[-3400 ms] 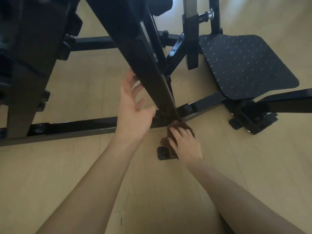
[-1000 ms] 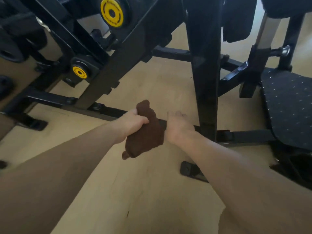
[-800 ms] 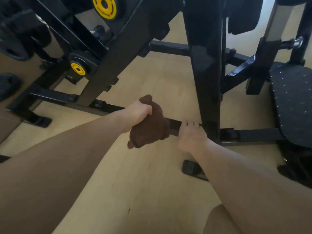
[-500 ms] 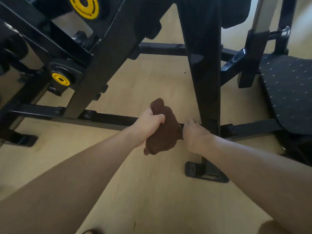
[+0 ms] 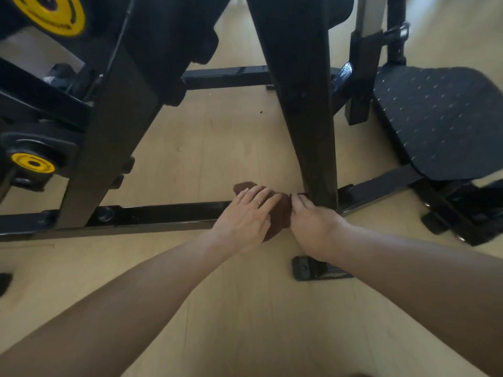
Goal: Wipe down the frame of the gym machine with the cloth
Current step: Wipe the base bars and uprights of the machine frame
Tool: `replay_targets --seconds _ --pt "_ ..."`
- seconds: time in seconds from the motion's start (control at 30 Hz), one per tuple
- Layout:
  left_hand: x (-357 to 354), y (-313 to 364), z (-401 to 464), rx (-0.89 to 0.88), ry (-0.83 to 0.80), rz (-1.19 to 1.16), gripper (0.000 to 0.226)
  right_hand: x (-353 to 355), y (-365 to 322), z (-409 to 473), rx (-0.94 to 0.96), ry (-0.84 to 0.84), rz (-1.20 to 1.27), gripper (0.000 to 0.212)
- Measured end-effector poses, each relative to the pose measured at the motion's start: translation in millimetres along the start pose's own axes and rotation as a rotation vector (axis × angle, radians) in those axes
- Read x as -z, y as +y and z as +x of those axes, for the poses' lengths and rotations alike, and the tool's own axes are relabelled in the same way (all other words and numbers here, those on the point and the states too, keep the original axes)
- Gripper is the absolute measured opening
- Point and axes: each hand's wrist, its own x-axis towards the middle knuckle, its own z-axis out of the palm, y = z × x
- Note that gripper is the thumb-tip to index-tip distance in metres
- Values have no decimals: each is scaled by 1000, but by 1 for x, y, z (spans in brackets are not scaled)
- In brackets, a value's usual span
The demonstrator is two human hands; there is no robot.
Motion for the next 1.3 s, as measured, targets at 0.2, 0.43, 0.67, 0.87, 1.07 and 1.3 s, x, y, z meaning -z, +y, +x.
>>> replay_targets --seconds 0.2,0.43,0.67,0.87,1.07,1.3 --pt "7 5 18 -86 -80 -66 54 -8 5 -6 5 -41 -146 72" --pt "-3 16 22 -35 -48 21 59 5 -8 -5 -65 -38 13 66" --pt "-11 -27 5 -23 64 -23 52 8 -33 12 -203 84 53 50" --pt "-24 -116 -64 122 13 118 52 -29 -32 -2 -215 251 93 59" --pt "-8 -47 -28 147 54 28 55 -38 -30 -10 -221 380 375 64" --pt "-21 25 36 -13 84 66 59 -43 -26 -10 -254 624 560 83"
